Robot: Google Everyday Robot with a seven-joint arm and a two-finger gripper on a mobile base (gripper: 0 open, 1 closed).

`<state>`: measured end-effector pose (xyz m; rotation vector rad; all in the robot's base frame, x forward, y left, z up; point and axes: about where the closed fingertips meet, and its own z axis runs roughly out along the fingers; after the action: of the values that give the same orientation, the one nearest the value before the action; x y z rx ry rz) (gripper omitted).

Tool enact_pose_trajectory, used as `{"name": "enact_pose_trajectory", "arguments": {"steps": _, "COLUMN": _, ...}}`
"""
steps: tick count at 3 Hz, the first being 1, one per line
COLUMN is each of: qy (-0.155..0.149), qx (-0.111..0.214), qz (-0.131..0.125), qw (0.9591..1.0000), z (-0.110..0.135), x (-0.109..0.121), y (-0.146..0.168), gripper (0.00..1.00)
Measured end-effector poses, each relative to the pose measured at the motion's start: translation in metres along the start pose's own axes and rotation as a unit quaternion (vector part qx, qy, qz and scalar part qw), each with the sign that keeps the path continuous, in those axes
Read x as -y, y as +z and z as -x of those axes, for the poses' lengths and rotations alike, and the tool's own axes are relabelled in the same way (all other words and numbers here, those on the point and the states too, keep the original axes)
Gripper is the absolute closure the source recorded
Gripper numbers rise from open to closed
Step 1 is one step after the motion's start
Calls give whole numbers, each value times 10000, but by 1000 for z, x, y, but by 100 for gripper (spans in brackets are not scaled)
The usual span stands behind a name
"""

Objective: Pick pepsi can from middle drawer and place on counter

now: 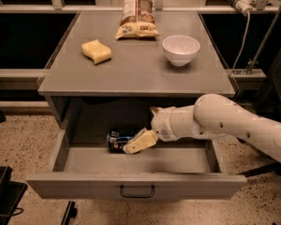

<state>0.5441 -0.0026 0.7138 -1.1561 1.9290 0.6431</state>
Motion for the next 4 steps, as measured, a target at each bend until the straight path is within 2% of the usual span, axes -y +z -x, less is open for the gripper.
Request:
{"name": "enact_pose_trajectory", "arguments": {"steps": 1, "qy": 123, "qx": -103, "qz": -53, "qw": 9999, "z": -17, "x": -9, "y": 28, "gripper": 0}}
{"name": "enact_pose_trajectory", "arguments": {"steps": 2, "qy": 97, "qx": -68, "qz": -337, "qw": 9994, "z": -24, "x": -3, "y": 61, "gripper": 0}}
{"name": "enact_pose_trajectory", "arguments": {"steps": 3, "qy": -51, "qx": -95, "qz": -670, "qw": 9977, "z": -32, "x": 4, "y": 85, "gripper": 0}}
{"name": "enact_pose_trajectory", "arguments": {"steps": 4, "qy": -403, "qx": -265, "qz": -976, "qw": 9941, "z": -44, "x": 6, "y": 106, "gripper": 0}}
